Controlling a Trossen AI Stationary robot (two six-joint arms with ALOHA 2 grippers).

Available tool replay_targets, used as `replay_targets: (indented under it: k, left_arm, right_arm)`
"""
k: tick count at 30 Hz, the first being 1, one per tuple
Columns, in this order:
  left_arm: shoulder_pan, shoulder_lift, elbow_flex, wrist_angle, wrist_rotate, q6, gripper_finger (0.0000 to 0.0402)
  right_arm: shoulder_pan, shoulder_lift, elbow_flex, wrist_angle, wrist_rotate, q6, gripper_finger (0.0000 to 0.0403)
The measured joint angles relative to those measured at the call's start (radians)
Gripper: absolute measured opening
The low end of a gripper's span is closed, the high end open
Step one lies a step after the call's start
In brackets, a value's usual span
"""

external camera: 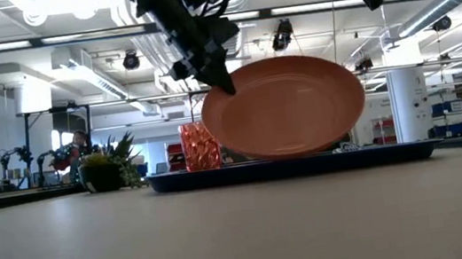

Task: Pick and place plate/cup/fork/spoon on tray
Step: Put the plate on the center of the serving tray

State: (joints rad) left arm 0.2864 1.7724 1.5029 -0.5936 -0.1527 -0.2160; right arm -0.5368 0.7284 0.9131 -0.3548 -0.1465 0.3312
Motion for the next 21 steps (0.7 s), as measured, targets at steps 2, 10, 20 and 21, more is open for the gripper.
replay_targets:
  k: [2,10,20,21]
  left_arm:
    - [0.013,0.010,0.014,0.001,0.002,0.023,0.0000]
    - [0.057,0.039,0.079,0.009,0.004,0.122,0.0000]
    - [0.094,0.094,0.072,0.010,0.068,0.169,0.0000]
    - [0.094,0.101,0.071,0.012,0.069,0.169,0.0000]
  right_arm:
    - [0.017,0.014,0.000,-0.004,0.017,-0.002,0.0009]
    - [0.042,0.062,-0.001,-0.001,0.043,-0.009,0.0009]
    - [0.042,0.071,-0.001,0.001,0.046,0.000,0.0009]
    - [0.042,0.071,-0.001,0.002,0.046,0.000,0.0009]
